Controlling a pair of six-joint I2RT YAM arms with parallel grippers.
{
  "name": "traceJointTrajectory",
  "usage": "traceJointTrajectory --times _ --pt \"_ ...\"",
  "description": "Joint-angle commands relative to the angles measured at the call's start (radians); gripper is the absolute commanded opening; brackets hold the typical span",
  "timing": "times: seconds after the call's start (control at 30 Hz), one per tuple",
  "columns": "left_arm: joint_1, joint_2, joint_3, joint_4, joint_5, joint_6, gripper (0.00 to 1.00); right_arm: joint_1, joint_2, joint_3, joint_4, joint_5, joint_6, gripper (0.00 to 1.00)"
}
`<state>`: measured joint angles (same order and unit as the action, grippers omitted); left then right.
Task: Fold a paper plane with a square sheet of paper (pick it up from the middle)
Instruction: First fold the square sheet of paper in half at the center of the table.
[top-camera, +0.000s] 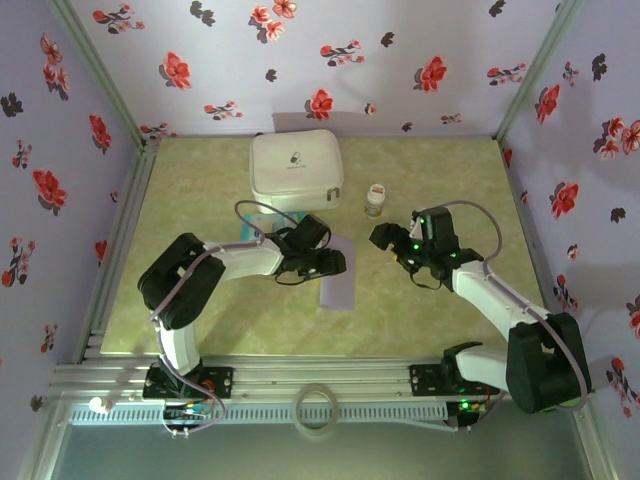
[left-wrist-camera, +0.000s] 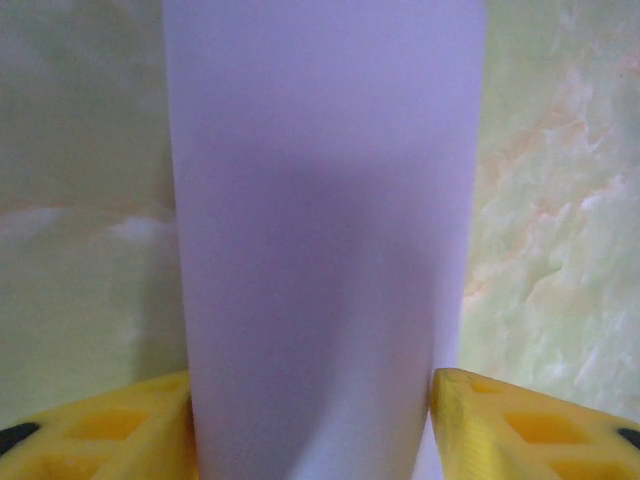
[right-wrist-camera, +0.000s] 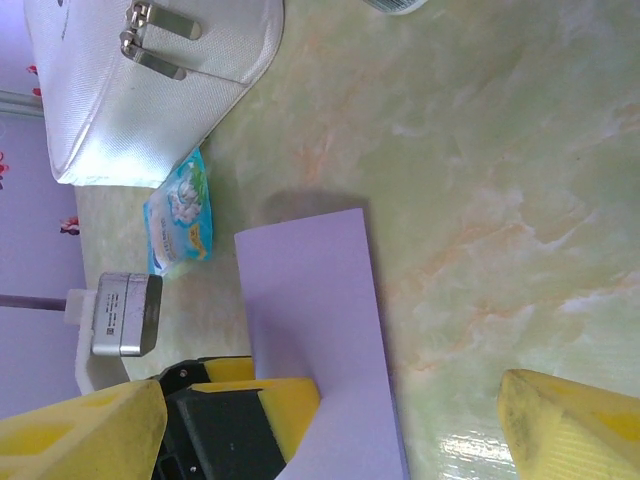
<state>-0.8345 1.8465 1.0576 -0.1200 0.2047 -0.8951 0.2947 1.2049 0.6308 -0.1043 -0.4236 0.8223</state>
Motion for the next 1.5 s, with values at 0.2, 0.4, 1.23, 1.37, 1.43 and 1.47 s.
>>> traceJointTrajectory --times 0.2,0.4,1.23,1.37,1.43,1.47 --pt "0.008 -0.024 0.037 -0.122 -0.082 0.078 0.59 0.017 0.031 -0.004 0.052 -0.024 0.011 0.85" --pt "0.009 -0.003 0.045 -0.145 -0.083 0.088 0.59 0.028 0.057 -0.008 0.069 -0.028 0.020 0.85" --pt "0.005 0.081 0.082 -0.197 -0.086 0.106 0.65 0.098 0.221 -0.005 0.110 -0.083 0.041 0.22" --pt "0.005 0.083 0.082 -0.200 -0.088 0.108 0.65 0.109 0.240 -0.008 0.126 -0.075 0.046 0.21" --pt "0.006 0.087 0.086 -0.201 -0.088 0.108 0.65 0.111 0.250 -0.003 0.127 -0.078 0.045 0.21" --pt "0.004 0.088 0.088 -0.201 -0.088 0.107 0.65 0.112 0.254 -0.001 0.127 -0.079 0.045 0.21"
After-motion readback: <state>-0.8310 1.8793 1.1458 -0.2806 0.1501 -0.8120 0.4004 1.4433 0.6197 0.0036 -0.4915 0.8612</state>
